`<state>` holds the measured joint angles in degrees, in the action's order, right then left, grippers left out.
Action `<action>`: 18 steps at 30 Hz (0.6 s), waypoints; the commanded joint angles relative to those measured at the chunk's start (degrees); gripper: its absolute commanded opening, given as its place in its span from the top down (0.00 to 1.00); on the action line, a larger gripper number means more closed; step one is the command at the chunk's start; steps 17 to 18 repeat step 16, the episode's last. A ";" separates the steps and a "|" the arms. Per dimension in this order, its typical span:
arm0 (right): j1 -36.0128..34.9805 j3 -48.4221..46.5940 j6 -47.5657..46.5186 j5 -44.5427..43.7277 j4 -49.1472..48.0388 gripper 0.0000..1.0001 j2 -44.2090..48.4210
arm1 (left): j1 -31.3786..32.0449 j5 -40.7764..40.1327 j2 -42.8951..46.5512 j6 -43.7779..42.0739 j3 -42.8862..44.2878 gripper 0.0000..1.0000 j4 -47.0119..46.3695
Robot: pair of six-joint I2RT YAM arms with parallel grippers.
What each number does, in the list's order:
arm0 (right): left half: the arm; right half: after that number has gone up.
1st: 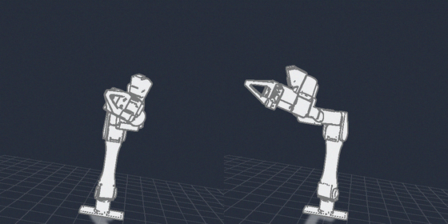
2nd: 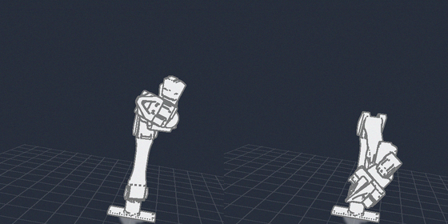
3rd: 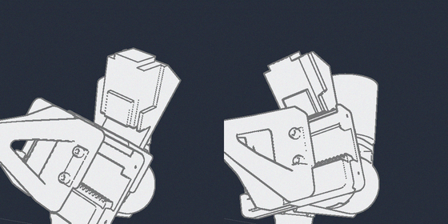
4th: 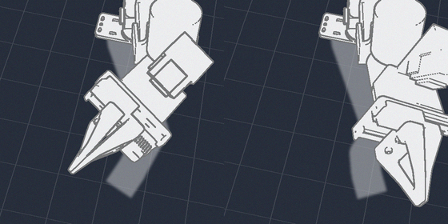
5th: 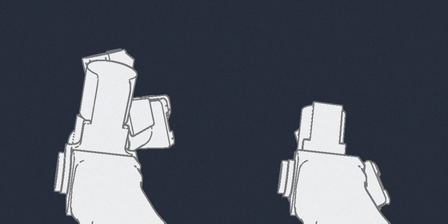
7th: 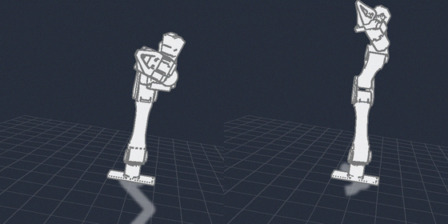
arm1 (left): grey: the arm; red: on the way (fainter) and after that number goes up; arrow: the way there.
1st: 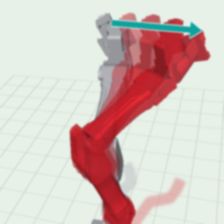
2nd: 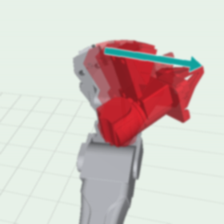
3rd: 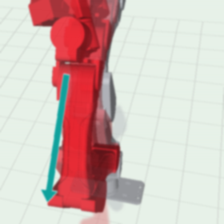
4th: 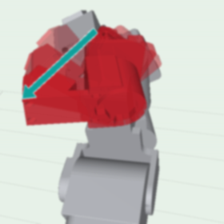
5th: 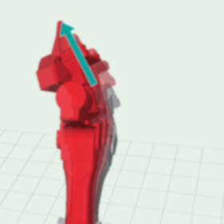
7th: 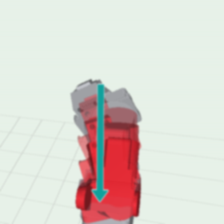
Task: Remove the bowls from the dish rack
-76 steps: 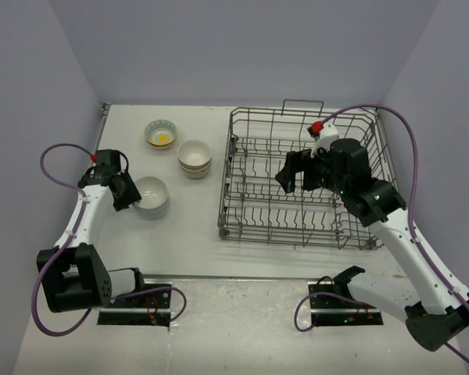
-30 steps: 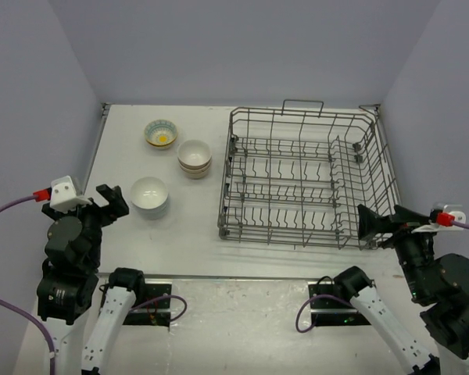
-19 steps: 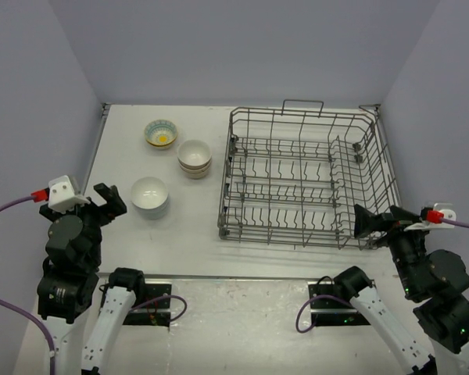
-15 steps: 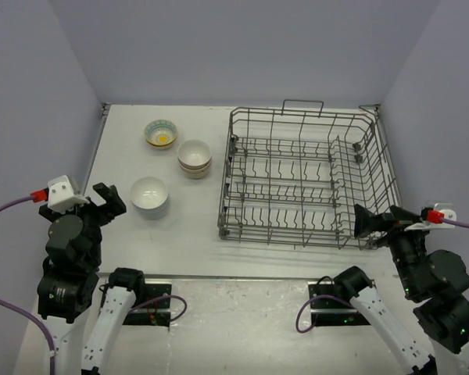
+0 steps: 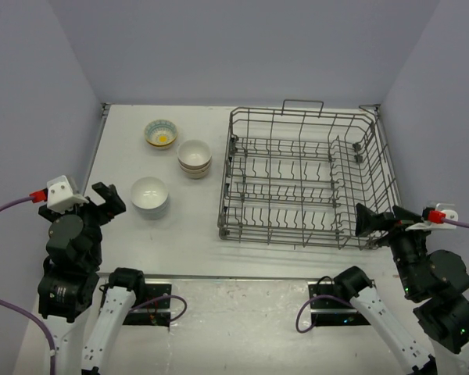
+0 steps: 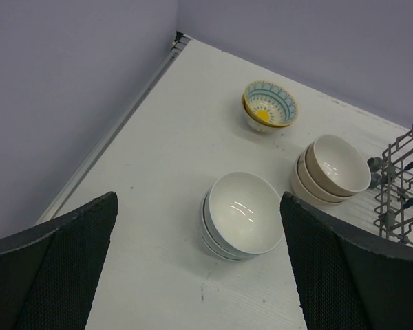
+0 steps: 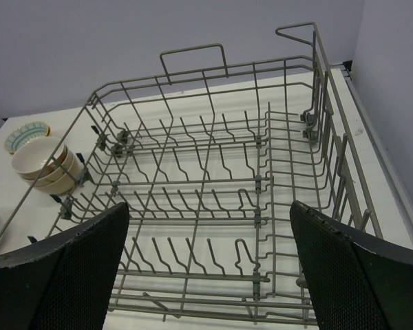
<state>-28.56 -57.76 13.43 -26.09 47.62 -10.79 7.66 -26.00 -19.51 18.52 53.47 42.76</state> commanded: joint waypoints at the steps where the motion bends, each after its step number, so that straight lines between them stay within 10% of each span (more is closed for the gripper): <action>1: -0.18 -0.51 -0.07 -1.33 -1.56 0.01 -0.64 | 0.34 -0.90 0.17 0.90 -0.65 0.00 -3.12; 18: -0.18 -0.16 0.37 -3.70 -0.60 0.01 -1.60 | 0.34 0.33 0.52 0.72 -0.65 0.00 -3.21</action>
